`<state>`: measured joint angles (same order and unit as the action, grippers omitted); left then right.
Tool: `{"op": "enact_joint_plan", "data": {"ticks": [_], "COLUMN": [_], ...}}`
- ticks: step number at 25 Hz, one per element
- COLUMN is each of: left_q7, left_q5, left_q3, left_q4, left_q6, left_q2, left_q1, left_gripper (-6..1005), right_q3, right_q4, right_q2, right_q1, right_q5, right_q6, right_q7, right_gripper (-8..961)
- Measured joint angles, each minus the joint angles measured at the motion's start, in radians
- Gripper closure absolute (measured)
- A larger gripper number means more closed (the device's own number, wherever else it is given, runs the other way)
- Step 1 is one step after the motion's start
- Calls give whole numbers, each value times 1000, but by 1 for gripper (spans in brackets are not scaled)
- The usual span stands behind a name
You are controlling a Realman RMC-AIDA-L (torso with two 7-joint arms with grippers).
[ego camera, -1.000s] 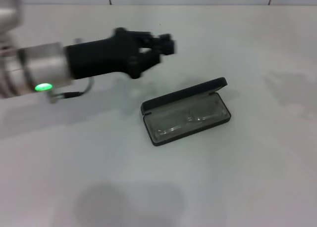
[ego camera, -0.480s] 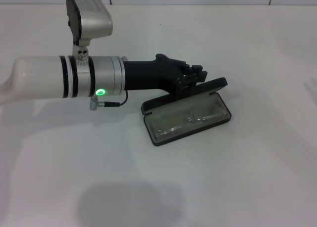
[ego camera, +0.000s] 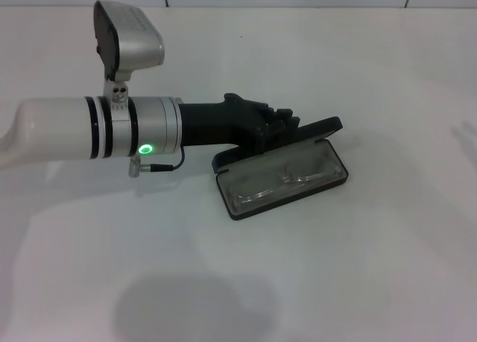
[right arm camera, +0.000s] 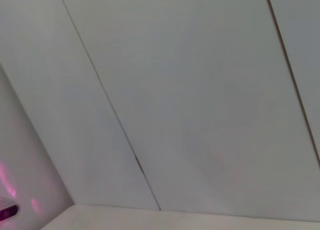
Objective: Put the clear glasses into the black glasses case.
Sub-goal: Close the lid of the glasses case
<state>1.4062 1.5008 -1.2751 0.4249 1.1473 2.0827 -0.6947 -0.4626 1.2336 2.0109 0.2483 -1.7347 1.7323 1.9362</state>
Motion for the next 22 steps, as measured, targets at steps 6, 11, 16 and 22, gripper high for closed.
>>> {"op": "enact_joint_plan", "data": {"ticks": [6, 11, 16, 22], "left_q7": [3, 12, 9, -4], "left_q5": [13, 42, 60, 66], "left_q3": [-2, -3, -9, -56], "left_q4": [-8, -14, -14, -12], "left_q6": [-1, 7, 20, 51], "left_q2": [0, 1, 3, 4], "left_q1": [1, 1, 2, 8], "left_gripper": [839, 839, 839, 838], "right_q3": [-19, -20, -20, -19], "right_q4": [-9, -31, -48, -56], "right_q2": [0, 0, 0, 0], "right_q1": [1, 2, 2, 2], "right_q5": [-1, -1, -1, -1], "right_q6": [16, 18, 23, 24], "right_q7": [-1, -4, -12, -13], "right_gripper": [772, 771, 753, 726]}}
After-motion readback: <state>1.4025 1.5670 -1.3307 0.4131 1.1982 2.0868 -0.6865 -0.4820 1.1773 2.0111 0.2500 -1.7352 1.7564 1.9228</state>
